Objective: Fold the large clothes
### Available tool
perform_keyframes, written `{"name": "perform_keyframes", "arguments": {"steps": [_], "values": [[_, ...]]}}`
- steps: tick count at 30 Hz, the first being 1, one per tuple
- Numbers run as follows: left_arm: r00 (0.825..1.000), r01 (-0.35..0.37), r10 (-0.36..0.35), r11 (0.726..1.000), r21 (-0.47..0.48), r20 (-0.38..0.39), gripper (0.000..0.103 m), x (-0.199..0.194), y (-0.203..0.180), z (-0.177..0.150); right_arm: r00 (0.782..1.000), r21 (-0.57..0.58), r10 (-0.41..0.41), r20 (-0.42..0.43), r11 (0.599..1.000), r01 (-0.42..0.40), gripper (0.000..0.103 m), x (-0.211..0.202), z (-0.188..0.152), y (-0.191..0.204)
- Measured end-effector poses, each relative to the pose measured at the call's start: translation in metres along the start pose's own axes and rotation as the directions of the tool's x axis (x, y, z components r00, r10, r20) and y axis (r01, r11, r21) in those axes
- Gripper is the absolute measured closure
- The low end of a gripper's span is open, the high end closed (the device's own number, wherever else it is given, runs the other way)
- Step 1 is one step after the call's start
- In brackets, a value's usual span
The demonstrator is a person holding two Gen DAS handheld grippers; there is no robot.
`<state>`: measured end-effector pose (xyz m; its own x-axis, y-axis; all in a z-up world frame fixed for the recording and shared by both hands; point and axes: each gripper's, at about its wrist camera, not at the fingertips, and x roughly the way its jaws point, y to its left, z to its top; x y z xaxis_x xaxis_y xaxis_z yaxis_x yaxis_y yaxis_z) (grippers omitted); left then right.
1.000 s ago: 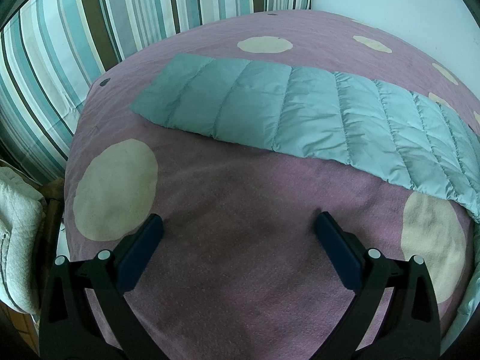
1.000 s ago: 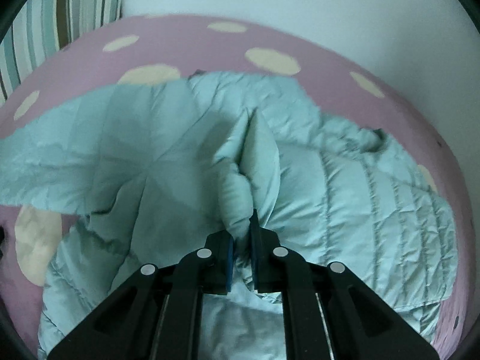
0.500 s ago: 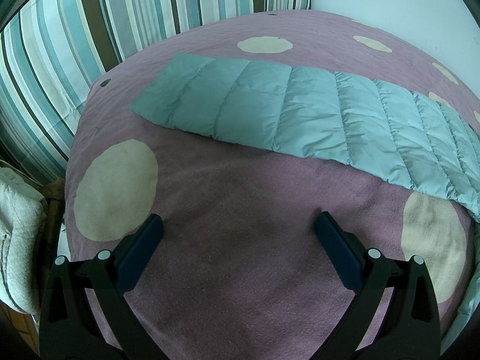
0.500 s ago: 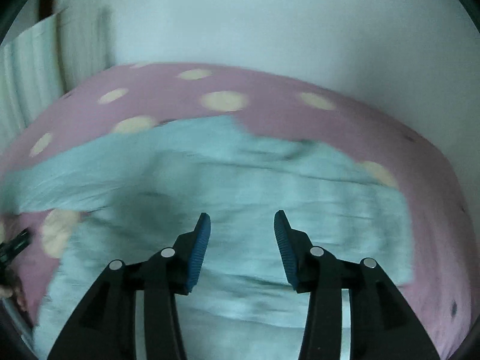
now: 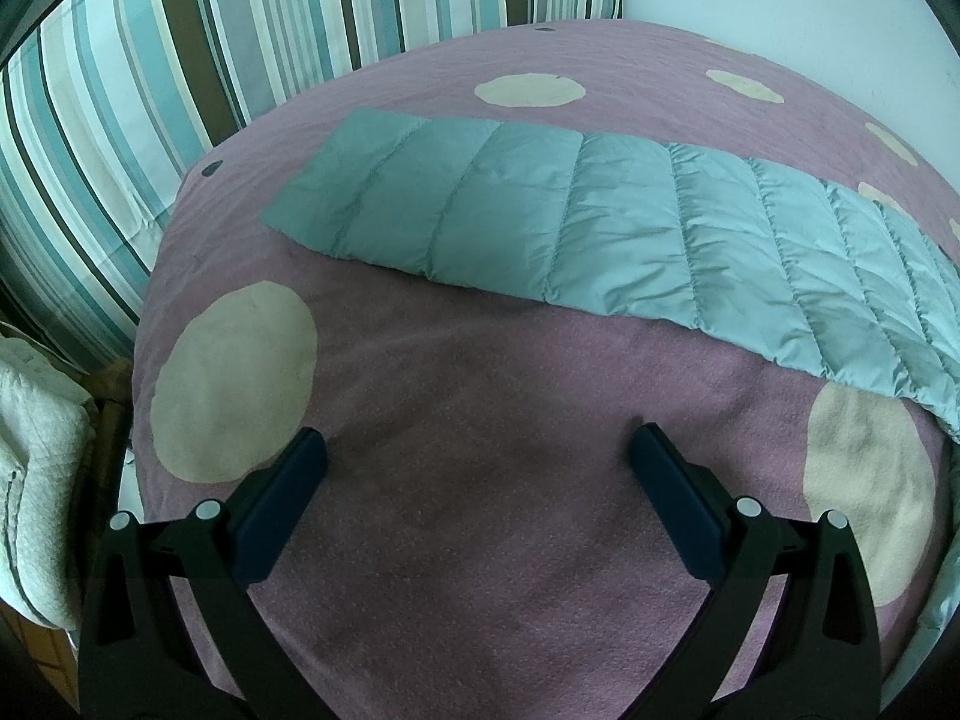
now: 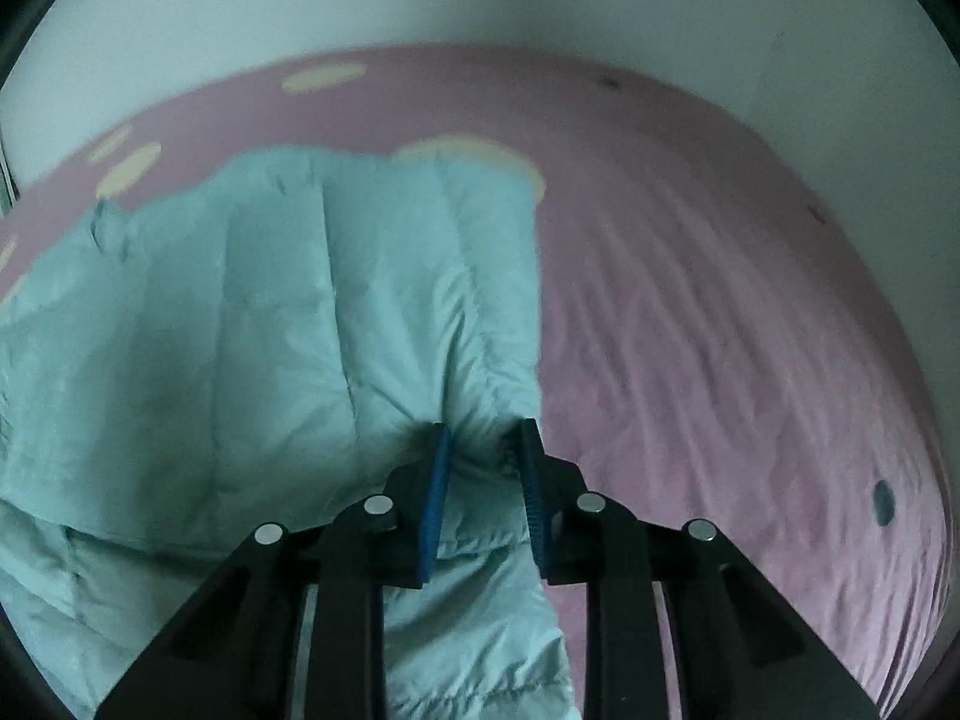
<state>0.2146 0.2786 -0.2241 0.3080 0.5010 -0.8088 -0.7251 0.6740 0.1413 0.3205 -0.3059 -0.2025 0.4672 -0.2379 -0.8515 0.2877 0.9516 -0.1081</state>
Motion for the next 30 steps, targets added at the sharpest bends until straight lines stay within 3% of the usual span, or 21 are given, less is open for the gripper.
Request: {"name": "perform_keyframes", "arguments": {"steps": [10, 12, 13, 14, 18, 20, 23, 26, 30], "values": [[1.000, 0.012, -0.012, 1.000, -0.009, -0.002, 0.002, 0.001, 0.002, 0.000, 1.000, 0.041, 0.020, 0.022, 0.999, -0.021, 0.077, 0.002, -0.004, -0.007], [1.000, 0.030, -0.030, 0.999, -0.022, -0.008, 0.002, 0.002, 0.004, 0.000, 0.999, 0.064, 0.026, 0.040, 0.998, -0.028, 0.073, -0.012, -0.009, -0.020], [0.999, 0.042, -0.042, 0.999, -0.031, -0.011, 0.002, 0.003, 0.006, 0.000, 0.998, 0.075, 0.020, 0.061, 0.997, -0.024, 0.066, -0.020, -0.011, -0.025], [0.999, 0.046, -0.046, 0.998, -0.033, -0.013, 0.002, 0.003, 0.007, 0.000, 0.997, 0.078, 0.001, 0.078, 0.997, -0.007, 0.060, -0.026, -0.013, -0.028], [0.999, 0.039, -0.039, 0.999, -0.028, -0.011, 0.002, 0.003, 0.005, 0.000, 0.987, 0.083, -0.107, 0.117, 0.992, 0.098, 0.057, -0.043, -0.023, -0.045], [0.999, 0.038, -0.038, 0.999, -0.025, -0.009, 0.002, 0.002, 0.005, 0.000, 0.985, 0.097, -0.140, 0.102, 0.987, 0.131, 0.057, -0.041, -0.030, -0.054], [0.999, 0.043, -0.043, 0.999, -0.022, -0.006, 0.002, 0.002, 0.006, 0.000, 0.991, 0.123, -0.121, 0.065, 0.986, 0.112, 0.057, -0.031, -0.035, -0.065], [0.998, 0.056, -0.056, 0.998, -0.007, -0.004, 0.002, 0.000, 0.007, 0.001, 0.991, 0.080, -0.132, 0.007, 0.988, 0.131, 0.048, -0.008, -0.044, -0.062], [0.997, 0.079, -0.079, 0.996, 0.031, 0.000, 0.002, -0.007, 0.016, 0.004, 0.987, 0.083, -0.161, 0.027, 0.984, 0.158, 0.039, -0.004, -0.048, -0.062]]}}
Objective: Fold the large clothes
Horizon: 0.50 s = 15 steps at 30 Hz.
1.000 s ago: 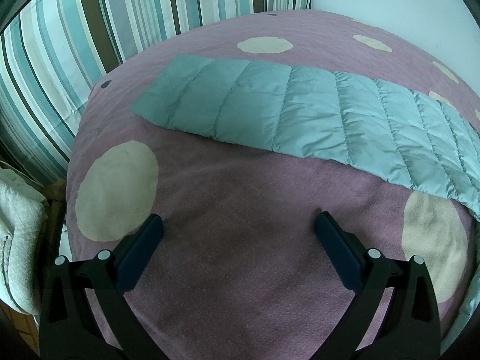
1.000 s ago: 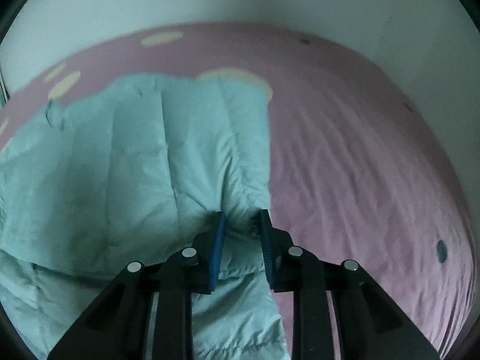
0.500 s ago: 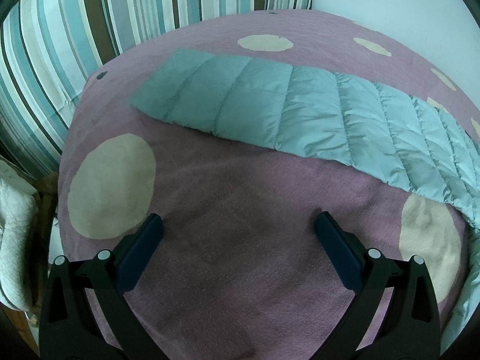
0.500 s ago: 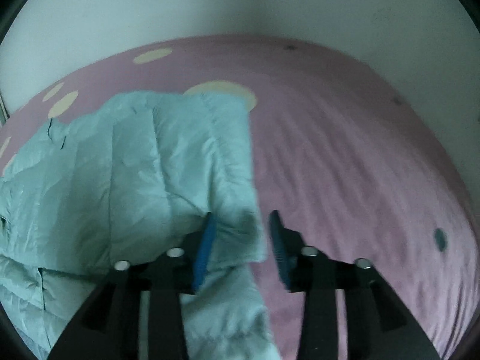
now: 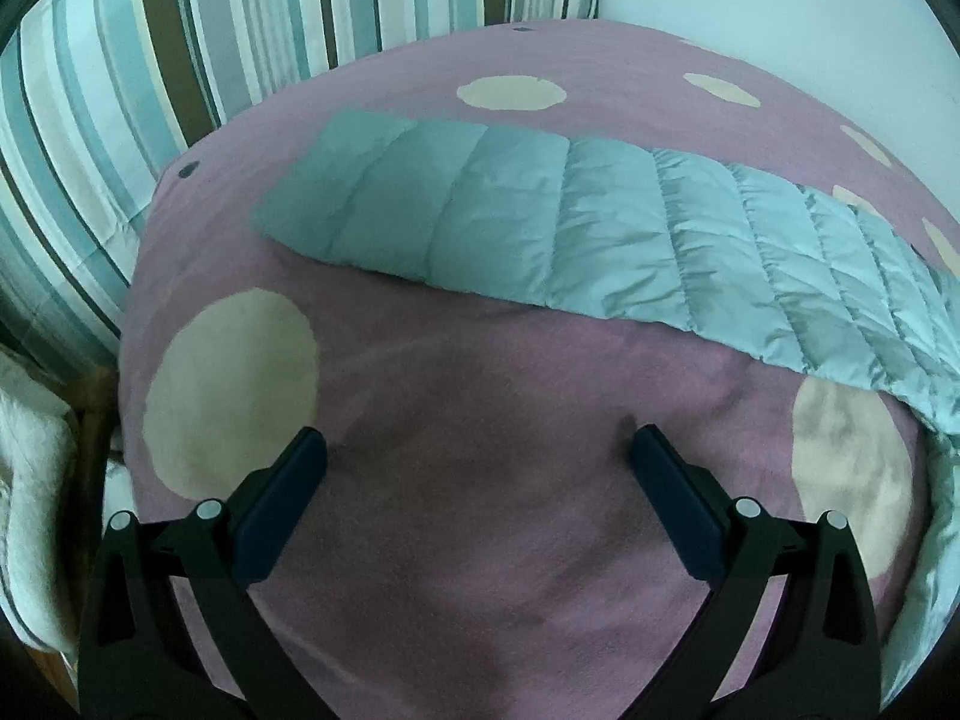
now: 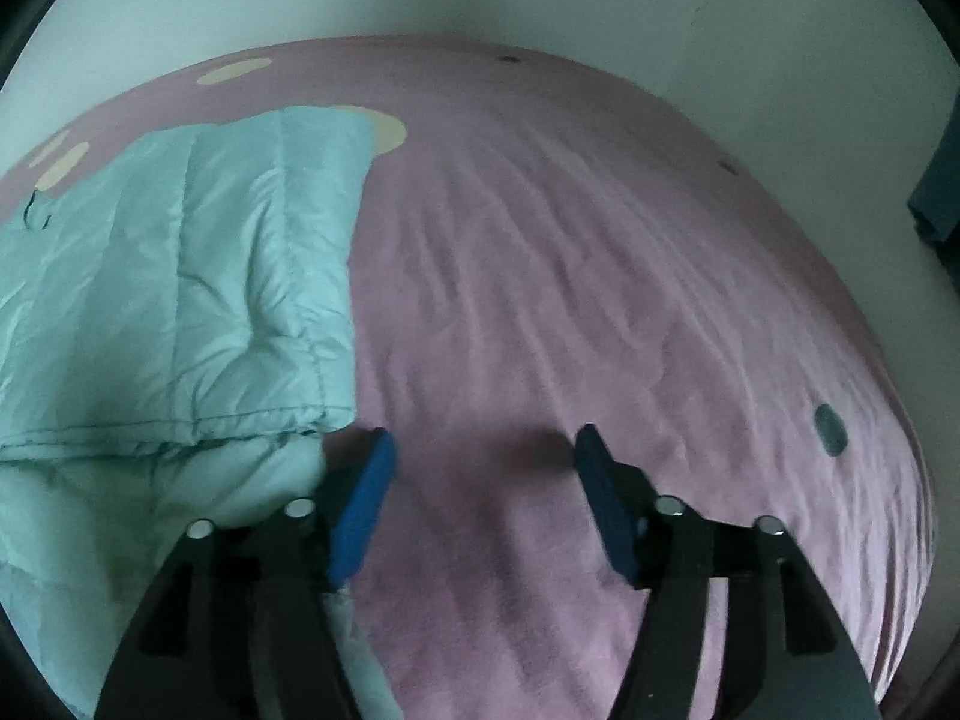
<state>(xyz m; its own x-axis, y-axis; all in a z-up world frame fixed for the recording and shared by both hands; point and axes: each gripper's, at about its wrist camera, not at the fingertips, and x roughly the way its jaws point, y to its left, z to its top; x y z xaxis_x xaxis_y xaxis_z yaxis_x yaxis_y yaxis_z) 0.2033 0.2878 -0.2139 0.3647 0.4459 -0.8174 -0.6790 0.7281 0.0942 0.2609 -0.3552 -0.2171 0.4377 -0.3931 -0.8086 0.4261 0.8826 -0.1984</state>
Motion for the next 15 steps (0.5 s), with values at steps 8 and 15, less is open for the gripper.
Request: {"name": "perform_keyframes", "arguments": {"steps": [8, 15], "values": [[0.997, 0.077, -0.077, 0.991, -0.110, 0.004, 0.004, -0.001, 0.060, 0.033, 1.000, -0.006, -0.018, 0.012, 1.000, 0.018, 0.039, 0.000, 0.003, 0.002], [0.994, 0.091, -0.103, 0.973, -0.213, -0.046, 0.009, 0.036, 0.100, 0.071, 1.000, 0.008, -0.021, 0.015, 1.000, 0.021, 0.036, -0.001, -0.002, 0.003]]}}
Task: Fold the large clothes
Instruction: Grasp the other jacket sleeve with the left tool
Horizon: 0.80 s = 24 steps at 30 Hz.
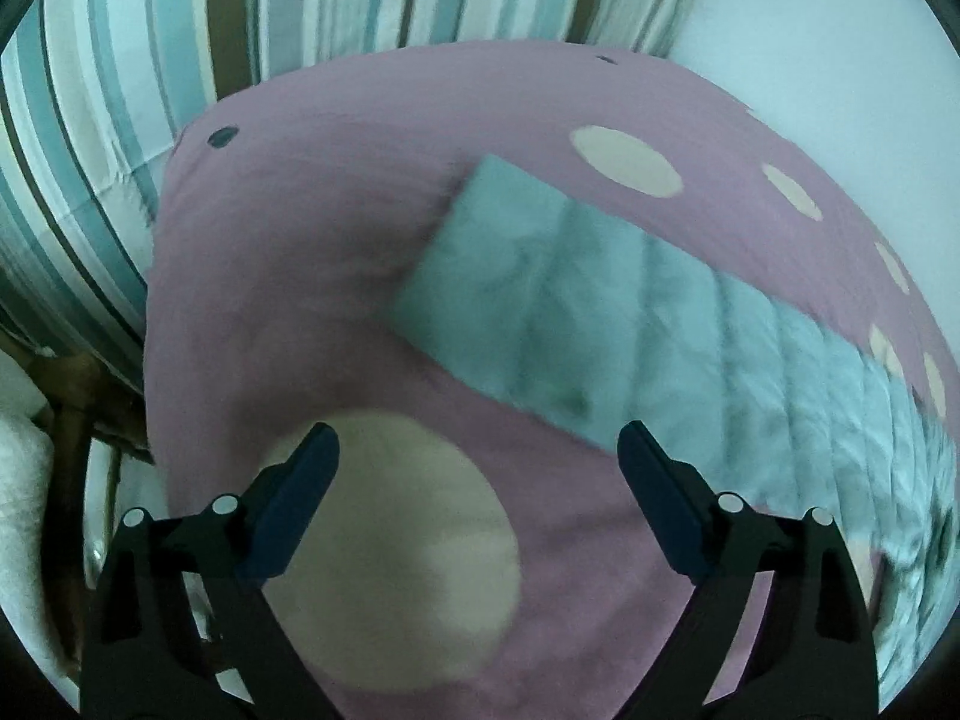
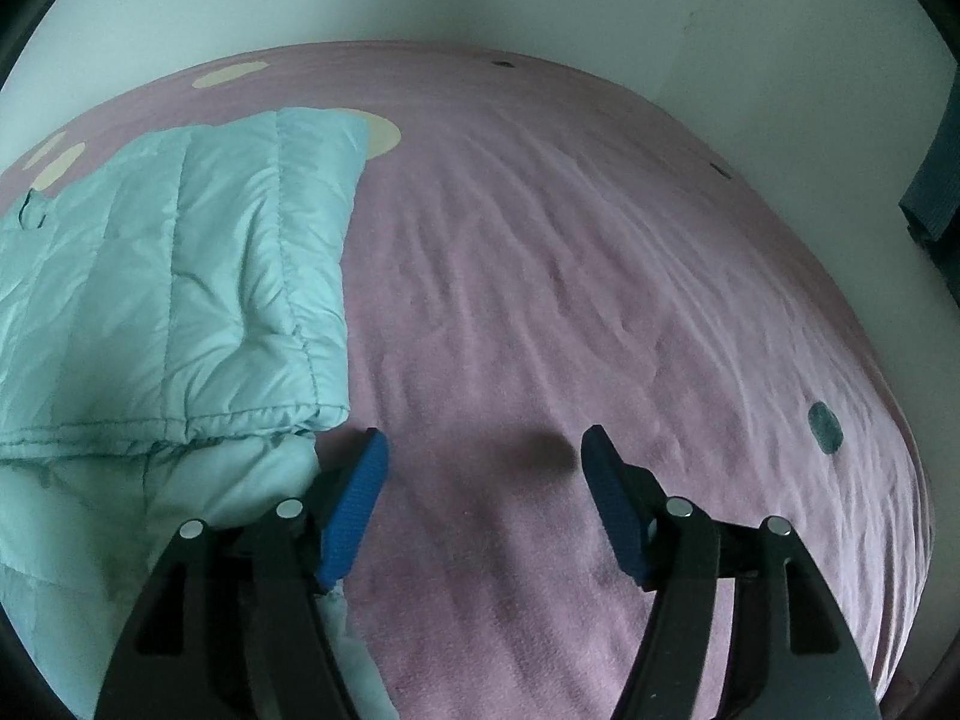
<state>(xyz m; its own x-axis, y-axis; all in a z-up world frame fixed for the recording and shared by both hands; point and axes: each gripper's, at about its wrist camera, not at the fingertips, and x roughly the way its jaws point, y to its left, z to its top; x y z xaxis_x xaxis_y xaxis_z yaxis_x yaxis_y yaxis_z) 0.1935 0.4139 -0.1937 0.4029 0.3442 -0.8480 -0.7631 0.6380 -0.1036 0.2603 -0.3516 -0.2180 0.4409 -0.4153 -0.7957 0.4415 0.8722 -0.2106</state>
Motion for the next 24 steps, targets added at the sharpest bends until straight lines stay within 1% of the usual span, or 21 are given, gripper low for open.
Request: {"name": "perform_keyframes", "arguments": {"steps": [2, 3, 4, 5, 6, 8, 9, 10, 11, 12, 13, 15, 16, 17, 20, 24], "values": [[1.000, 0.000, 0.000, 1.000, -0.004, -0.015, 0.010, 0.011, 0.004, 0.011, 1.000, -0.001, 0.000, 0.003, 1.000, 0.000, 0.036, 0.001, -0.001, -0.001], [0.999, 0.020, -0.020, 1.000, -0.003, -0.038, 0.010, 0.019, 0.006, 0.016, 1.000, -0.001, -0.002, 0.003, 1.000, 0.002, 0.036, 0.000, -0.001, 0.001], [0.996, 0.058, -0.059, 0.998, -0.015, -0.072, 0.010, 0.029, 0.008, 0.021, 1.000, -0.002, 0.000, 0.004, 1.000, 0.000, 0.036, 0.001, 0.000, -0.001], [0.994, 0.070, -0.072, 0.997, -0.024, -0.079, 0.010, 0.031, 0.009, 0.022, 1.000, -0.002, 0.001, 0.005, 1.000, -0.001, 0.035, 0.001, 0.000, 0.000], [0.995, 0.078, -0.079, 0.997, -0.019, -0.059, 0.011, 0.032, 0.009, 0.026, 1.000, -0.002, -0.001, 0.006, 1.000, 0.001, 0.035, 0.001, 0.000, 0.001], [0.994, 0.094, -0.095, 0.995, -0.016, -0.051, 0.017, 0.035, 0.009, 0.032, 1.000, -0.003, -0.002, 0.008, 1.000, 0.002, 0.035, 0.001, 0.000, 0.000], [0.995, 0.095, -0.095, 0.995, -0.022, -0.043, 0.025, 0.035, 0.009, 0.034, 1.000, -0.004, -0.004, 0.009, 1.000, 0.004, 0.035, 0.001, 0.000, 0.001], [0.994, 0.105, -0.106, 0.994, -0.023, -0.035, 0.036, 0.036, 0.010, 0.037, 1.000, -0.005, -0.005, 0.011, 1.000, 0.005, 0.035, 0.002, 0.000, 0.001], [0.992, 0.122, -0.122, 0.992, -0.018, -0.035, 0.045, 0.037, 0.010, 0.037, 1.000, -0.006, -0.006, 0.012, 1.000, 0.006, 0.034, 0.002, 0.000, 0.001], [0.992, 0.123, -0.123, 0.992, -0.013, -0.038, 0.056, 0.038, 0.009, 0.038, 1.000, -0.006, -0.008, 0.013, 1.000, 0.008, 0.034, 0.002, 0.000, 0.000], [0.992, 0.121, -0.121, 0.993, -0.003, -0.036, 0.072, 0.039, 0.009, 0.039, 1.000, -0.008, -0.010, 0.014, 1.000, 0.011, 0.034, 0.002, 0.000, 0.001], [0.982, 0.184, -0.183, 0.983, 0.016, -0.045, 0.097, 0.039, 0.005, 0.042, 1.000, -0.009, -0.013, 0.015, 1.000, 0.013, 0.034, 0.002, -0.001, 0.002], [0.980, 0.194, -0.193, 0.981, 0.014, -0.043, 0.098, 0.036, 0.003, 0.043, 1.000, -0.008, -0.014, 0.015, 1.000, 0.014, 0.034, 0.002, -0.001, 0.002], [0.982, 0.189, -0.188, 0.982, 0.028, -0.031, 0.098, 0.032, -0.001, 0.044, 1.000, -0.008, -0.014, 0.015, 1.000, 0.014, 0.034, 0.001, -0.001, 0.002], [0.982, 0.184, -0.186, 0.979, 0.084, 0.017, 0.099, 0.012, -0.017, 0.043, 1.000, -0.008, -0.019, 0.017, 1.000, 0.019, 0.033, 0.001, -0.001, 0.003], [0.976, 0.189, -0.207, 0.962, 0.195, 0.073, 0.099, -0.023, -0.061, 0.034, 0.999, -0.010, -0.027, 0.021, 1.000, 0.027, 0.033, 0.001, -0.002, 0.005]]}}
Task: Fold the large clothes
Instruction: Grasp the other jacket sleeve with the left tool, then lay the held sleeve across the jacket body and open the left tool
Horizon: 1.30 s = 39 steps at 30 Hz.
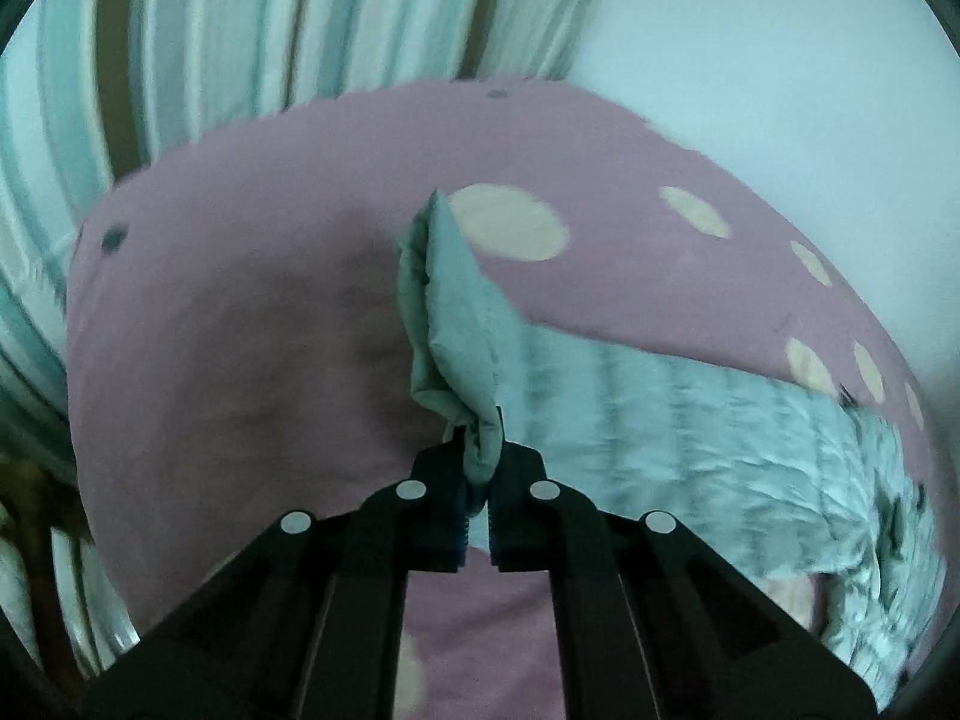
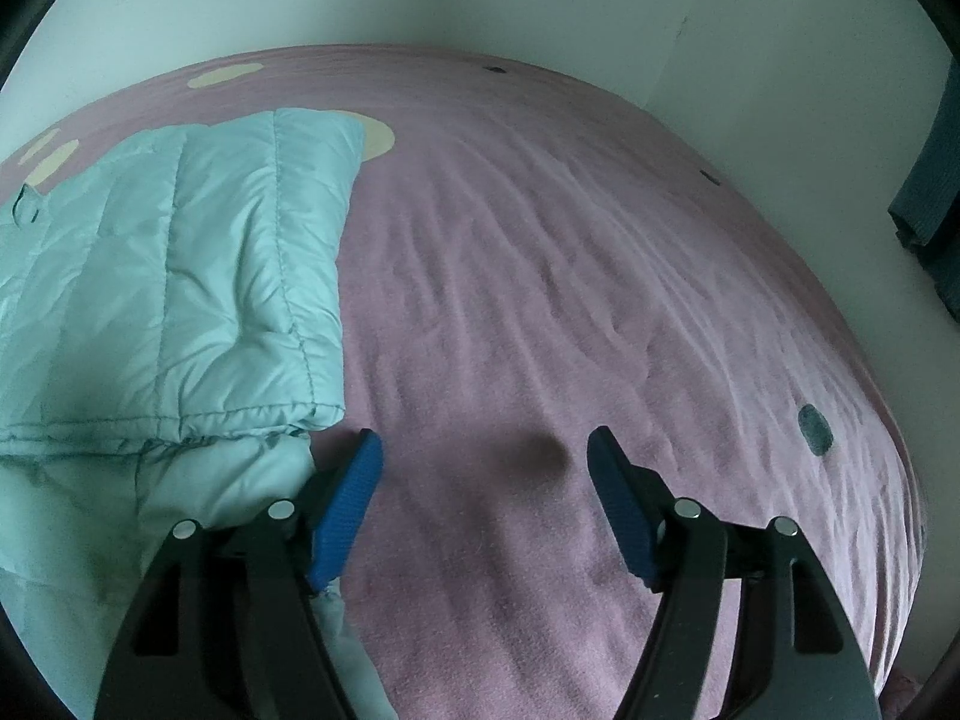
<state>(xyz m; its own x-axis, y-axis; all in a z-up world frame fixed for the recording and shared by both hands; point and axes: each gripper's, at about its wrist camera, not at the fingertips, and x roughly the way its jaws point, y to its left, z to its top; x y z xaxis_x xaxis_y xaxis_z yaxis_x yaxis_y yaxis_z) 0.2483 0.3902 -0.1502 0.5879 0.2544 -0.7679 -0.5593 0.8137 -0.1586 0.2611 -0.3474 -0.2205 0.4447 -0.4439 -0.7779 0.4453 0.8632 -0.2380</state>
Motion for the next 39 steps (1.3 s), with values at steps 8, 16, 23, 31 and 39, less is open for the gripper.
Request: {"name": "perform_keyframes", "arguments": {"steps": [8, 16, 23, 31, 39], "values": [[0.998, 0.051, -0.060, 0.974, 0.222, 0.032, 0.099, -0.023, -0.132, -0.022, 1.000, 0.012, 0.014, 0.001, 1.000, -0.014, 0.032, 0.002, -0.001, -0.003], [0.998, 0.035, -0.055, 0.907, 0.420, 0.035, 0.099, -0.024, -0.251, -0.069, 1.000, 0.024, 0.030, 0.001, 0.999, -0.030, 0.032, 0.005, -0.001, -0.009], [0.992, 0.100, -0.124, 0.814, 0.572, 0.004, 0.099, -0.036, -0.350, -0.122, 0.999, 0.043, 0.050, -0.001, 0.998, -0.050, 0.032, 0.009, -0.003, -0.019], [0.985, 0.142, -0.170, 0.701, 0.698, -0.030, 0.099, -0.044, -0.452, -0.183, 0.997, 0.070, 0.079, -0.004, 0.994, -0.079, 0.032, 0.013, -0.003, -0.026], [0.971, 0.203, -0.222, 0.593, 0.780, -0.084, 0.099, -0.058, -0.536, -0.245, 0.995, 0.090, 0.101, -0.008, 0.991, -0.100, 0.032, 0.019, -0.003, -0.035]]}}
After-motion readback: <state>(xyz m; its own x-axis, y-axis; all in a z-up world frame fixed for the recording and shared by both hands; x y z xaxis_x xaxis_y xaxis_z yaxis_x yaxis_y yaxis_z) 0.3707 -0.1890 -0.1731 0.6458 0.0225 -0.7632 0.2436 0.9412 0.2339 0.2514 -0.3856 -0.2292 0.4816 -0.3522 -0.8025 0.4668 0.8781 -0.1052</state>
